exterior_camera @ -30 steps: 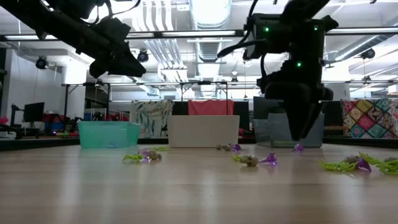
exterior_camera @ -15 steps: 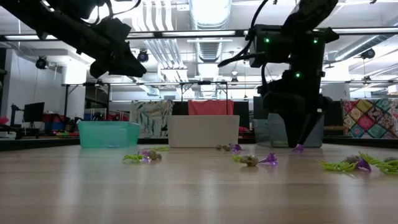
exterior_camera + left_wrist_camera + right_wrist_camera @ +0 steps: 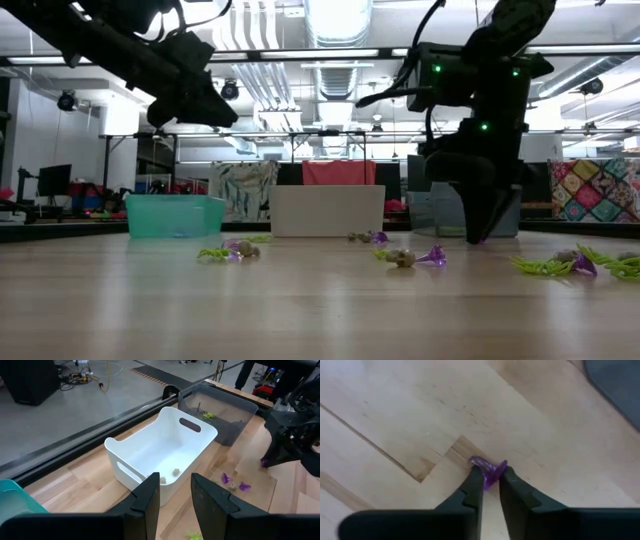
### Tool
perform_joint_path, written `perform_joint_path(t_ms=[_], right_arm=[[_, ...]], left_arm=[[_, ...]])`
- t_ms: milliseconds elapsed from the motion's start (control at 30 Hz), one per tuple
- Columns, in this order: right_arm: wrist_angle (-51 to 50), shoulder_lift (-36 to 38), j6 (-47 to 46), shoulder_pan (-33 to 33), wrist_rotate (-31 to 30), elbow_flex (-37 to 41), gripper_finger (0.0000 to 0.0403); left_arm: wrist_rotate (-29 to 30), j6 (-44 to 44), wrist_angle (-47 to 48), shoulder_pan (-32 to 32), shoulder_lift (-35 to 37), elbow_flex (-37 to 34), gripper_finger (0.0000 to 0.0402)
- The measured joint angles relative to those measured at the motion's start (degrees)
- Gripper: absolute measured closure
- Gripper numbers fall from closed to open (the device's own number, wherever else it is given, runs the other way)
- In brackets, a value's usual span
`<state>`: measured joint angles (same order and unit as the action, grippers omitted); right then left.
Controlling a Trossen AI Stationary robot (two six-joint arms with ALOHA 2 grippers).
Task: Sort Halloween decoration
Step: Put the purple witch hat toy into the light blue bin
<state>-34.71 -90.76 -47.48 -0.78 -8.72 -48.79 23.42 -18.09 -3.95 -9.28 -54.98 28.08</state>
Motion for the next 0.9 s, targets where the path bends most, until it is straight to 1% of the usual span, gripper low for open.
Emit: perform_joint_path(t_ms=[67,133,467,767,900], right_arm=[[0.2,0.0,0.7,0.0,0.2,0.0,0.0383],[0.4,0.0,1.2,0.0,0.3,0.0,0.0391],[0.7,1.0,4.5,0.0,0.1,0.1,0.0394],[1.0,7.6,9.4,0.0,-0.3,0.2,0.0394],[6.3,10.2,13.2,0.0,-0.3,0.2,0.0394]], left_arm=[[0.0,0.0,-0.1,0.0,-0.1,0.0,0.0309],[0.0,0.0,-0.2,0.0,-0.2,0.0,0.0309],[0.0,0.0,-0.5,0.0,-0.2,0.1,0.0309],[0.0,-0.4,-0.5,0.1,-0.2,0.0,0.0309],[0.0,-0.4,-2.4,0.4,-0.2,0.0,0.0309]])
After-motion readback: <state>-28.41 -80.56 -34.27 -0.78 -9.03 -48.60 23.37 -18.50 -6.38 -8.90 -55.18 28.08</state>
